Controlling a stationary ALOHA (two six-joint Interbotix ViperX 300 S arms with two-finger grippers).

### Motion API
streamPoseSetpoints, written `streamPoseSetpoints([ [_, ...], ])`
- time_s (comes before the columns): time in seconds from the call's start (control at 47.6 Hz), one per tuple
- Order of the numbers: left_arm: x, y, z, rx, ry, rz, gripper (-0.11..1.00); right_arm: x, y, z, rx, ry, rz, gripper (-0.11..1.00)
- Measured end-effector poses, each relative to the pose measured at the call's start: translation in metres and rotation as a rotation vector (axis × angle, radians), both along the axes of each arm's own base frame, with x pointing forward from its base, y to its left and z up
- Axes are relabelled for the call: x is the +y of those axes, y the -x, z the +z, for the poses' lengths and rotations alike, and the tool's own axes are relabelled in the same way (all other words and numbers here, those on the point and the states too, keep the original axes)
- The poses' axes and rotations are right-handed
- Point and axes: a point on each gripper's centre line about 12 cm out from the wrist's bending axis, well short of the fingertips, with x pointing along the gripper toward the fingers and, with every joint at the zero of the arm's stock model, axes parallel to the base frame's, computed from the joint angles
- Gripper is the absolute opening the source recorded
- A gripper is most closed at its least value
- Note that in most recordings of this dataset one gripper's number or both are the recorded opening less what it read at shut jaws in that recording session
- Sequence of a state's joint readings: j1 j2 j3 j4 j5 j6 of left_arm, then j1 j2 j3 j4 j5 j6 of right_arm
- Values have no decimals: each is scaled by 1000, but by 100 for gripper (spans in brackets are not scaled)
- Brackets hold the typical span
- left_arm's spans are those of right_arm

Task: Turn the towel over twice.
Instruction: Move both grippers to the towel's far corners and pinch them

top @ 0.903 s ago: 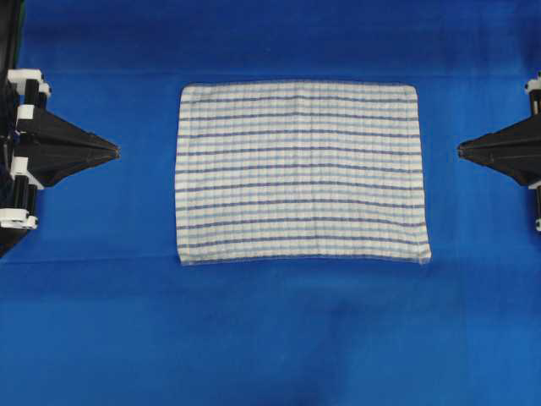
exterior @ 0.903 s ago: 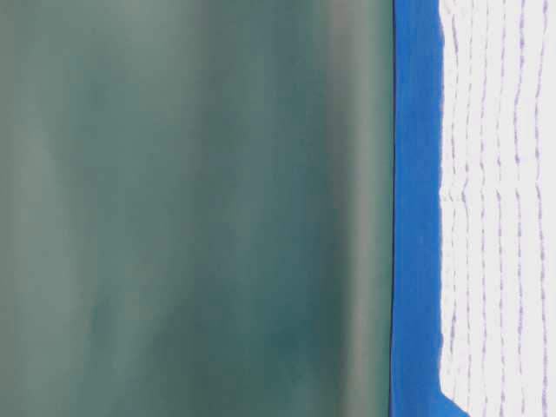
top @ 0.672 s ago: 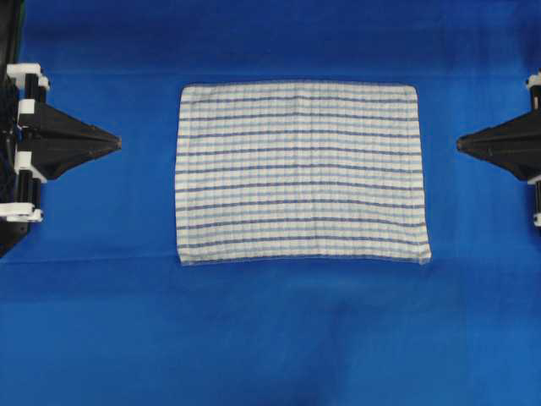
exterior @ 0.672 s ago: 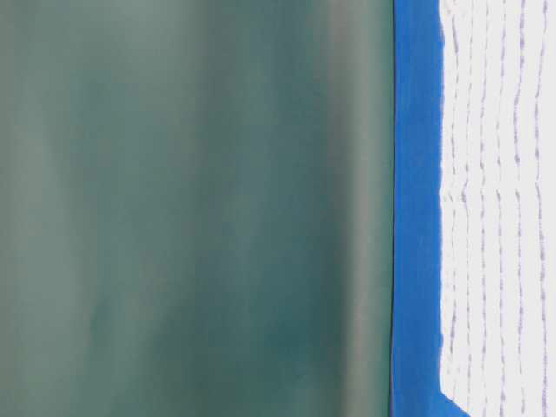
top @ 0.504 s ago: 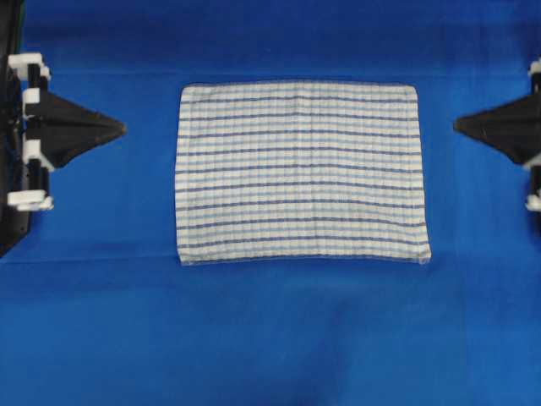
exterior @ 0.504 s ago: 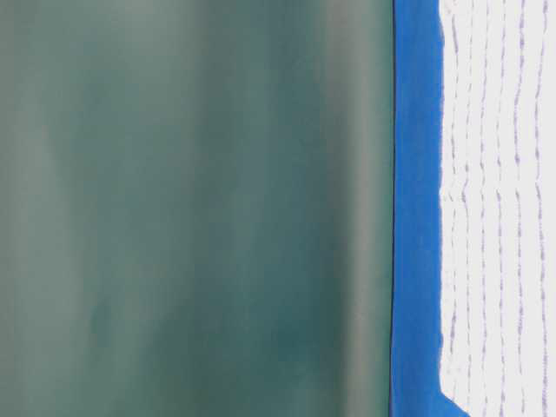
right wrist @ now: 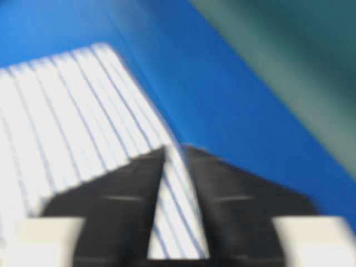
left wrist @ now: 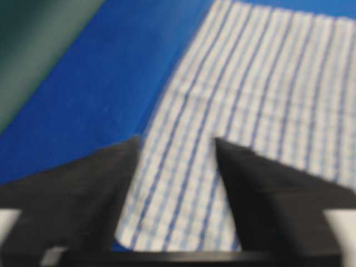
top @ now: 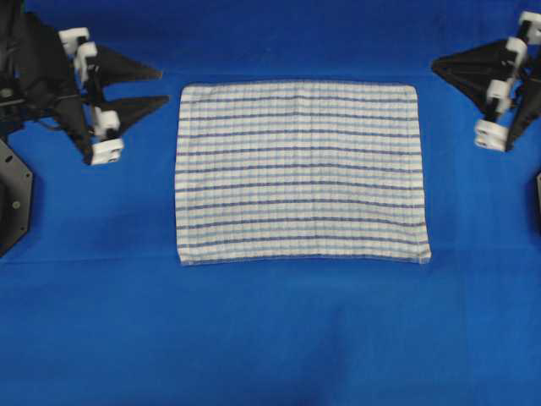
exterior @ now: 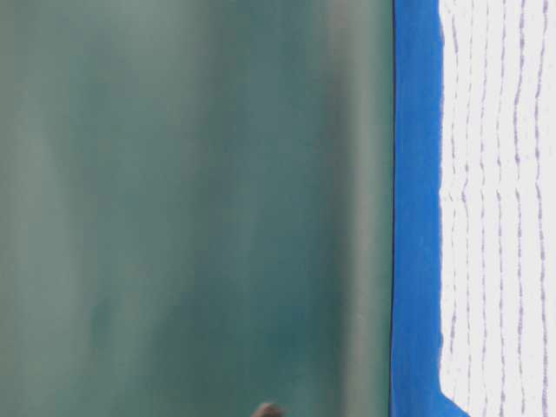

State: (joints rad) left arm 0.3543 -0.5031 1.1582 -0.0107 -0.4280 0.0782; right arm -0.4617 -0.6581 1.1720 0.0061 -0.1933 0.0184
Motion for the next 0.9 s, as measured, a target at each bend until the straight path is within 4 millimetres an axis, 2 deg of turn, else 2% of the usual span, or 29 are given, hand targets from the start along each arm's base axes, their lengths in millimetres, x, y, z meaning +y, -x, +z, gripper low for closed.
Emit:
streamPoseSetpoints([
  [0.063,8,-4,-12,35,13,22,81,-9,-1,-14,52,-27,-29,58],
  [0.105,13,-6,-20,54,19,39,85,-14,-1,-22,77,-41,-49,63],
  [0.252,30,-11,-45,104,6,78,81,-32,-3,-54,162,-90,-106,55],
  [0.525,50,-20,-88,208,16,112,82,-49,-5,-107,281,-158,-148,56],
  [0.714,57,-23,-112,276,46,122,80,-55,-12,-129,332,-186,-150,56],
  [0.903,61,-21,-130,325,73,135,74,-59,-16,-138,353,-199,-151,55],
])
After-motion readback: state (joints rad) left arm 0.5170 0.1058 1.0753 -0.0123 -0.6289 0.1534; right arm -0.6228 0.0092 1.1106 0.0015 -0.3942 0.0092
